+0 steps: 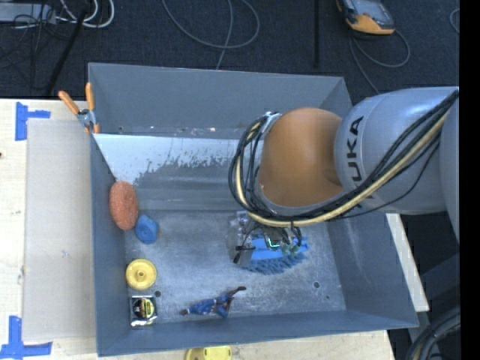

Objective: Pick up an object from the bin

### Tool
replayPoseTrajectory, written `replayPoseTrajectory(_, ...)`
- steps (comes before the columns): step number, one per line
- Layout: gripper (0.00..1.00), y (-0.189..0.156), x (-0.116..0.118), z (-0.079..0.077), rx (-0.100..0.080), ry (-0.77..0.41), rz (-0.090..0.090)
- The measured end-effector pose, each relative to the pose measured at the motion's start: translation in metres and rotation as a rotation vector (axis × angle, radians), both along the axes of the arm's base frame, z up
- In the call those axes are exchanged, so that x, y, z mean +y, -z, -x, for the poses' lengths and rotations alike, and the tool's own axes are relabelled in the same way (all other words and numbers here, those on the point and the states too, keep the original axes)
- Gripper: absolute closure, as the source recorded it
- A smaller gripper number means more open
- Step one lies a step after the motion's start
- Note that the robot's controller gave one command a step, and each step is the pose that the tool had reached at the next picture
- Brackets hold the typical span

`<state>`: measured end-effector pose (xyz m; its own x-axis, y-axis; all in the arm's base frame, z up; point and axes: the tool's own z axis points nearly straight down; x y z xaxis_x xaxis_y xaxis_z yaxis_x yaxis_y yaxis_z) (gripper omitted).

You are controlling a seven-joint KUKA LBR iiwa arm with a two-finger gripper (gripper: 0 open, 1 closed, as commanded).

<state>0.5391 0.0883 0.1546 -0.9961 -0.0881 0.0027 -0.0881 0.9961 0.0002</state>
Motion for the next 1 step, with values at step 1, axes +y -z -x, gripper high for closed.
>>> replayPoseTrajectory(1, 0.0, 0.0, 0.0, 0.0, 0.0, 0.0, 0.0)
